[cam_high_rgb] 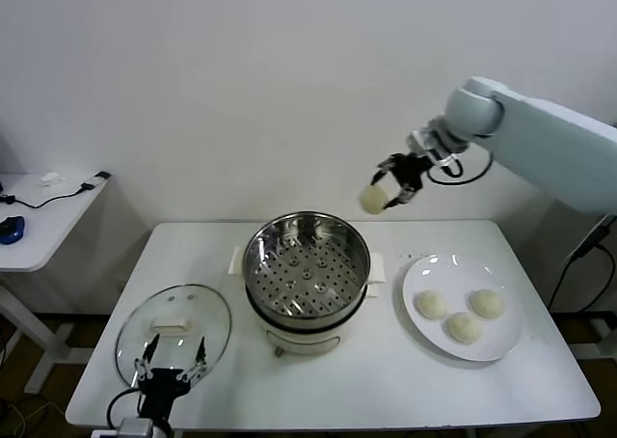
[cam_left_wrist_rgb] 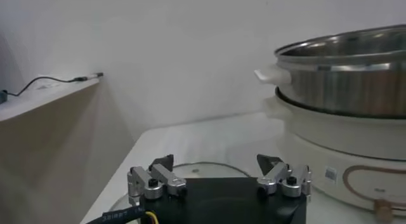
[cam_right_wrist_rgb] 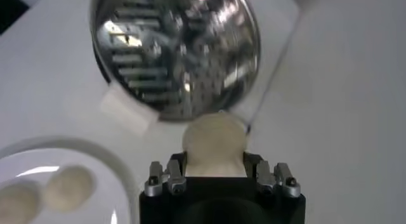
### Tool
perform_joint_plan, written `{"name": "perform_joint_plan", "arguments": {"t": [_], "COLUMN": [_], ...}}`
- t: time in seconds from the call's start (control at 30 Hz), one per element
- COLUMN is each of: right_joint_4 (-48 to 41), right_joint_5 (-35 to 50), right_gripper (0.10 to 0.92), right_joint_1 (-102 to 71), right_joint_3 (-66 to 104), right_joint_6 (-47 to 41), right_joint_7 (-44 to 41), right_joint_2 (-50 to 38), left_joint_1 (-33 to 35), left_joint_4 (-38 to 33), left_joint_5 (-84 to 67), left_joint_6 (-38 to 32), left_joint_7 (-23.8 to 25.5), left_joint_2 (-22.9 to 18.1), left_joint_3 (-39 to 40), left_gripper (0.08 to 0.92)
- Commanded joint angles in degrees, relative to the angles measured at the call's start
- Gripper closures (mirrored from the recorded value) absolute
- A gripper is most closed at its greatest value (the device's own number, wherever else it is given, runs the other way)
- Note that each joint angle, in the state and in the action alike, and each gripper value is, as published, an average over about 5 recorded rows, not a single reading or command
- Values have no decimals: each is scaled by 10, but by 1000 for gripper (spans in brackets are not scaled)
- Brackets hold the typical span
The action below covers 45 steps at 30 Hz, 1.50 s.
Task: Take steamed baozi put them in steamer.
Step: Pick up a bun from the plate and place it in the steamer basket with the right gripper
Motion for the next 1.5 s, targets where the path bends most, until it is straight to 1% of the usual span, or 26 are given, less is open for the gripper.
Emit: {"name": "perform_joint_plan", "arguments": {"t": [0.03, 0.13, 0.23, 0.5, 0.63, 0.97, 1.07, 1.17, 1.23, 1.3, 1.4, 1.5], "right_joint_4": [24, -65, -142, -290, -333, -359, -364, -359, -343, -318, -268, -205], "right_joint_5": [-134, -219, -269, -338, -353, -375, -373, -361, -344, -320, -265, -172], "right_gripper": [423, 423, 423, 423, 423, 409, 373, 299, 247, 216, 204, 203], "right_joint_1": [-2, -51, -97, -162, -179, -202, -203, -203, -194, -177, -132, -66], "right_joint_3": [-51, -19, 11, 80, 92, 101, 103, 101, 96, 87, 70, 33], "right_joint_6": [198, 259, 293, 342, 355, 357, 357, 357, 357, 355, 349, 329], "right_joint_7": [20, 23, 24, 49, 53, 68, 76, 79, 74, 67, 50, 28], "right_joint_2": [121, 155, 181, 231, 255, 272, 275, 274, 268, 256, 226, 179], "left_joint_1": [4, 8, 9, 10, 10, 8, 7, 5, 5, 5, 5, 6], "left_joint_4": [-5, -8, -13, -22, -21, -16, -17, -17, -17, -17, -19, -23], "left_joint_5": [2, 5, 7, 2, 1, -3, -4, -4, -5, -5, -5, -4], "left_joint_6": [0, 0, 2, 5, 5, 3, 3, 3, 2, 2, 3, 4], "left_joint_7": [0, 1, 1, 1, 0, -1, -2, -3, -4, -4, -4, -3], "left_joint_2": [0, 2, 3, 2, 2, 2, 2, 2, 2, 2, 1, 0], "left_joint_3": [3, 4, 3, -3, -4, -5, -4, -5, -5, -5, -4, -3], "left_gripper": [177, 177, 177, 177, 177, 177, 177, 177, 177, 177, 177, 177]}}
